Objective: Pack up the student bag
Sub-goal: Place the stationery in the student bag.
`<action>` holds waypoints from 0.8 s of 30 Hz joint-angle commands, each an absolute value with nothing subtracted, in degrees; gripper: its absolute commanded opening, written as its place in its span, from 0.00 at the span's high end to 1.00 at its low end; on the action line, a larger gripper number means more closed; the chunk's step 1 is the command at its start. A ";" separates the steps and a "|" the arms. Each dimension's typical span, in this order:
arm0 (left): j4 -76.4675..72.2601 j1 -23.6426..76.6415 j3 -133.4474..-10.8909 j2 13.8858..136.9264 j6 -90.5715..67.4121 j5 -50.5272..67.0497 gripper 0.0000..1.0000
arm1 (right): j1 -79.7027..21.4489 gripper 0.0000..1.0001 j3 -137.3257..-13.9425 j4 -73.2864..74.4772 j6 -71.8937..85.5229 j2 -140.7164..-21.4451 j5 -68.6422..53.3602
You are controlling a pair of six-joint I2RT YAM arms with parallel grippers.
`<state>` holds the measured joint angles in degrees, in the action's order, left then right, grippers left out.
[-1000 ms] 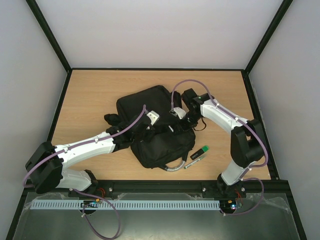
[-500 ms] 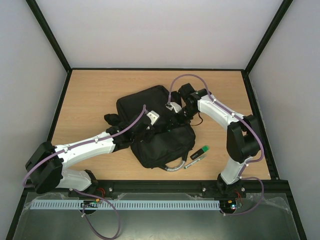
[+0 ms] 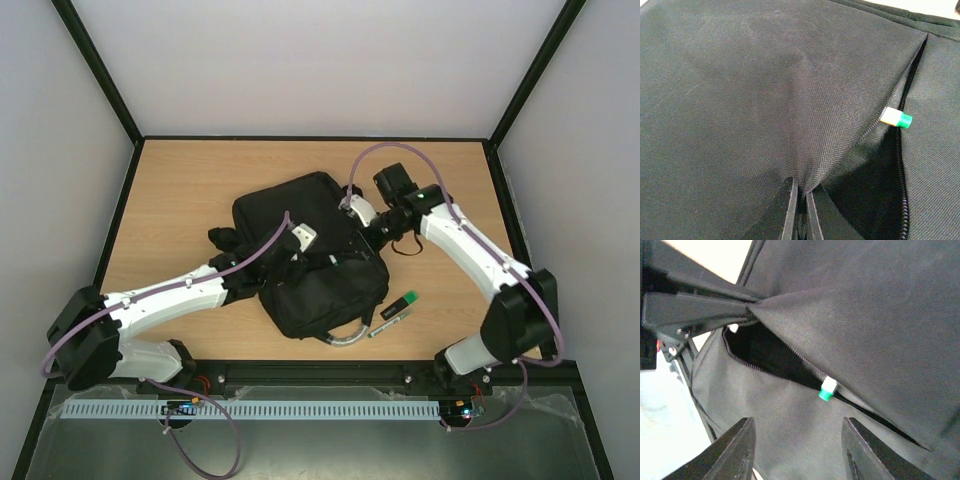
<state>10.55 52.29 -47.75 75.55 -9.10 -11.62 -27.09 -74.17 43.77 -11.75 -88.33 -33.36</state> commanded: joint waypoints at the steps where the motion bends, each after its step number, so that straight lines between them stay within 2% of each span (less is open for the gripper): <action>1: 13.73 53.04 -48.67 70.76 -8.27 -10.82 0.98 | -27.25 0.47 -70.12 42.35 -27.99 -80.52 -28.41; 2: 13.59 53.01 -48.16 70.01 -7.78 -10.94 0.98 | -27.25 0.40 -67.93 39.80 -30.88 -78.61 -26.90; 4: 13.81 53.04 -47.66 69.25 -7.17 -11.15 0.98 | -27.25 0.19 -63.01 35.33 -39.43 -74.95 -27.32; 5: 14.09 53.06 -47.64 69.22 -7.05 -11.39 0.98 | -27.31 0.14 -61.09 34.14 -43.98 -73.93 -28.18; 12: 15.79 53.06 -46.24 67.40 -6.14 -13.93 0.98 | -29.79 0.13 -61.60 26.20 -44.08 -78.78 -27.44; 18: 13.80 52.68 -43.48 66.27 -5.96 -13.92 0.98 | -37.10 0.15 -59.17 20.41 -46.11 -81.73 -17.53; 24: 12.71 52.49 -42.50 66.45 -6.74 -13.59 0.98 | -40.19 0.18 -56.78 16.26 -47.59 -84.26 -12.35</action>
